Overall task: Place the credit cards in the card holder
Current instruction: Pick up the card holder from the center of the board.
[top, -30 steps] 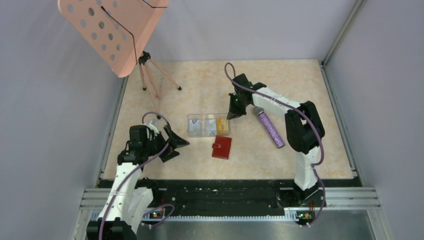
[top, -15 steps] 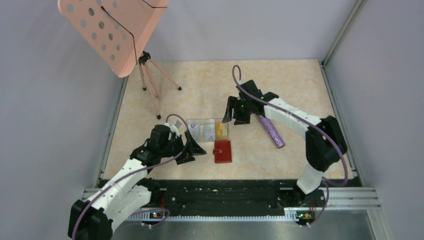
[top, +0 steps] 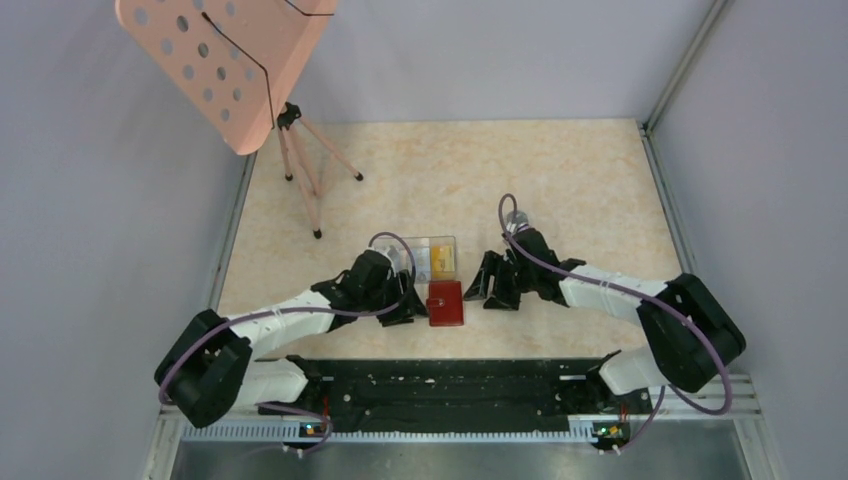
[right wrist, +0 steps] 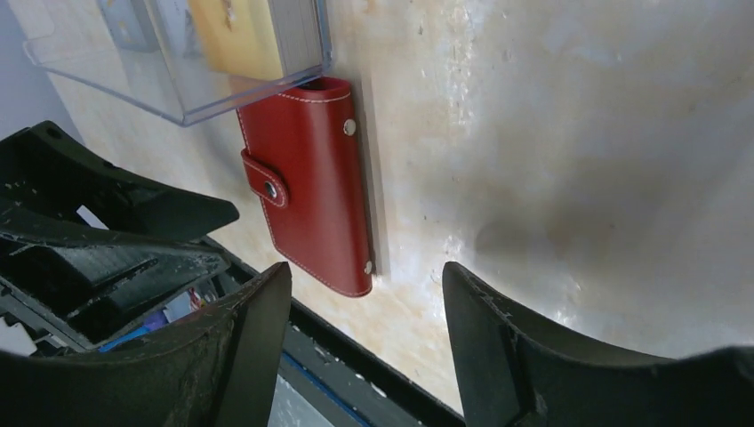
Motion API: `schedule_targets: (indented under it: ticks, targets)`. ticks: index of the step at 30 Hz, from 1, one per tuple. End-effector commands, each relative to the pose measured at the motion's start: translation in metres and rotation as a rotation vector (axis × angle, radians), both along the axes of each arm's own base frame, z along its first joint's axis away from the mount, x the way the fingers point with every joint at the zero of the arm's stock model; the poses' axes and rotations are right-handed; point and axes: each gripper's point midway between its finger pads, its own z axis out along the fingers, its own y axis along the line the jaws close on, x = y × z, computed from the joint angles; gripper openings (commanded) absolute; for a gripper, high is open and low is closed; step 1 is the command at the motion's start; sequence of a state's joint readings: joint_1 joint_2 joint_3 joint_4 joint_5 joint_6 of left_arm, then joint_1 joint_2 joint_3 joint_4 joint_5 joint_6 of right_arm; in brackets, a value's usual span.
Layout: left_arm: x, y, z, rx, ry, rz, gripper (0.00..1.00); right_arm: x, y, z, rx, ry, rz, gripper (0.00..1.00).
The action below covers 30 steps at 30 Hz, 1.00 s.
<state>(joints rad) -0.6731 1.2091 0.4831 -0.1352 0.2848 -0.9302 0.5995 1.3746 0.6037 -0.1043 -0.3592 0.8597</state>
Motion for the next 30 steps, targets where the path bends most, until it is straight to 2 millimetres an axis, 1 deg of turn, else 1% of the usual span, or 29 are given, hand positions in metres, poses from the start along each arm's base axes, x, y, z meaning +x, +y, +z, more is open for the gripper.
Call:
schedule_targets:
  ticks: [1, 3, 7, 10, 11, 13, 15, 17, 18, 20, 22, 24, 26, 29, 30]
  targets:
    - [0.034, -0.019, 0.015, -0.021, -0.147, 0.053, 0.54, 0.018, 0.029, 0.013, 0.138, -0.069, 0.025, 0.62]
    - [0.039, -0.025, 0.014, -0.03, -0.167, 0.052, 0.52, 0.018, 0.032, 0.006, 0.145, -0.056, 0.031, 0.6]
    - [0.041, -0.035, 0.005, -0.03, -0.172, 0.04, 0.51, 0.017, 0.035, -0.011, 0.161, -0.024, 0.029, 0.56]
    - [0.037, -0.048, 0.0, -0.057, -0.159, -0.004, 0.5, 0.01, 0.038, -0.025, 0.196, 0.012, 0.037, 0.54]
    - [0.036, -0.053, -0.001, -0.065, -0.155, -0.019, 0.5, 0.007, 0.04, -0.029, 0.218, 0.024, 0.042, 0.52]
    - [0.03, -0.062, -0.004, -0.076, -0.144, -0.047, 0.5, 0.004, 0.044, -0.032, 0.276, 0.026, 0.036, 0.46]
    - [0.024, -0.07, -0.006, -0.084, -0.135, -0.072, 0.48, -0.002, 0.047, -0.032, 0.335, 0.038, 0.039, 0.39]
    - [0.019, -0.075, -0.007, -0.089, -0.127, -0.081, 0.47, -0.006, 0.048, -0.03, 0.387, 0.044, 0.031, 0.28]
    - [0.017, -0.076, -0.006, -0.09, -0.13, -0.082, 0.46, -0.008, 0.048, -0.029, 0.411, 0.048, 0.028, 0.21]
    - [0.013, -0.076, -0.004, -0.085, -0.13, -0.077, 0.46, -0.013, 0.049, -0.025, 0.447, 0.054, 0.028, 0.07]
    - [0.01, -0.072, 0.0, -0.072, -0.139, -0.066, 0.47, -0.016, 0.047, -0.021, 0.456, 0.057, 0.024, 0.0]
    - [0.008, -0.066, 0.007, -0.054, -0.155, -0.054, 0.51, -0.02, 0.044, -0.017, 0.448, 0.049, 0.029, 0.0]
    - [0.006, -0.058, 0.016, -0.04, -0.174, -0.039, 0.57, -0.024, 0.041, -0.008, 0.427, 0.035, 0.037, 0.0]
    - [0.003, -0.05, 0.038, -0.064, -0.215, -0.026, 0.67, -0.032, 0.037, 0.005, 0.375, 0.003, 0.056, 0.0]
    - [-0.001, -0.045, 0.047, -0.075, -0.222, -0.022, 0.7, -0.034, 0.035, 0.01, 0.359, -0.011, 0.059, 0.0]
